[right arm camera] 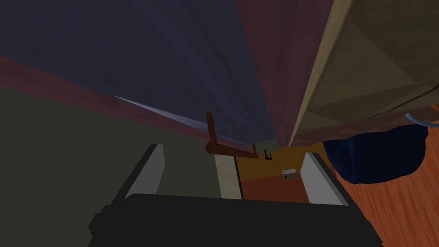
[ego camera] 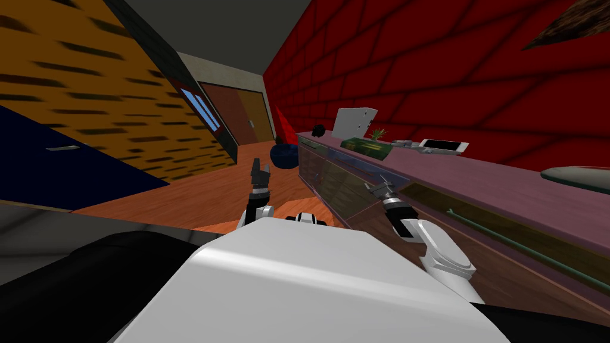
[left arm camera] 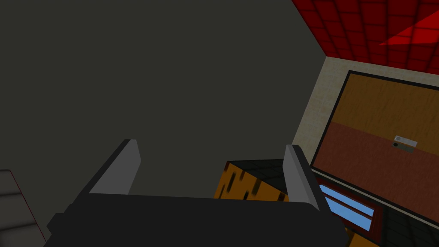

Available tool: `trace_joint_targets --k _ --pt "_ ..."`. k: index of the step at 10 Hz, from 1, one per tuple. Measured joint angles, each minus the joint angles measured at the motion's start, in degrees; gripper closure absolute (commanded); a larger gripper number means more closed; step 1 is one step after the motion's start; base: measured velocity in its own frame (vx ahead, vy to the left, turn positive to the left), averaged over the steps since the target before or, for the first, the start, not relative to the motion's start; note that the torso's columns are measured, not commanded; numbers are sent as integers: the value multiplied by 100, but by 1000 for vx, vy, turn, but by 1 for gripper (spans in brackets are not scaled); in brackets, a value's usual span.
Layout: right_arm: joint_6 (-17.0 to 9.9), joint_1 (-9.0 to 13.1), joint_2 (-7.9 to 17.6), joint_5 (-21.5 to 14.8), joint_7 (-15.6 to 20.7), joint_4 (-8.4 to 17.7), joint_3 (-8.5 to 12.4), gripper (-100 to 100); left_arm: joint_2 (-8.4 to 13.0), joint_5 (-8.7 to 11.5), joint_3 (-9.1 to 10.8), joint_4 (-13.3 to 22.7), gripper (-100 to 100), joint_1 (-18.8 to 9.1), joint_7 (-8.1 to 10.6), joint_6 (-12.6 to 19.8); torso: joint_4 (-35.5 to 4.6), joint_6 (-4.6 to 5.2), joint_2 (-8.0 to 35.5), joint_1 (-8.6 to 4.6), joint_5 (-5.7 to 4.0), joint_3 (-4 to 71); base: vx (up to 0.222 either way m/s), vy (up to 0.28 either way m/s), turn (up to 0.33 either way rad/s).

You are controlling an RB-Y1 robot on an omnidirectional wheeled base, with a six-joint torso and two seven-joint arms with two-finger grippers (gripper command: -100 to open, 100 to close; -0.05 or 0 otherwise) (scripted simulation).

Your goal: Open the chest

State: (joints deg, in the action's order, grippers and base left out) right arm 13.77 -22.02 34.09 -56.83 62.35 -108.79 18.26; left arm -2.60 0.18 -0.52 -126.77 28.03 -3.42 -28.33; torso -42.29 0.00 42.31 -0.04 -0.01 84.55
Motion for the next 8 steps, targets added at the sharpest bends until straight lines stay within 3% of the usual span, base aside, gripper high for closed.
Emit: trace_joint_targets --k 2,4,5,8 --pt "-27 25 131 -184 239 121 93 -100 0 0 0 0 0 0 0 0 2 0 -5 9 3 4 18 48 3" --pt "-48 9 226 -168 206 124 127 -100 0 0 0 0 0 1 0 0 6 -1 -23 -4 -1 13 77 18 16" --pt "-52 9 237 -165 190 124 132 100 0 0 1 0 0 1 0 0 5 0 -9 -3 -1 8 9 2 0" --pt "-58 8 272 -152 171 40 171 100 -1 0 -1 0 0 -2 0 0 21 2 4 0 -24 -8 -92 106 -34"
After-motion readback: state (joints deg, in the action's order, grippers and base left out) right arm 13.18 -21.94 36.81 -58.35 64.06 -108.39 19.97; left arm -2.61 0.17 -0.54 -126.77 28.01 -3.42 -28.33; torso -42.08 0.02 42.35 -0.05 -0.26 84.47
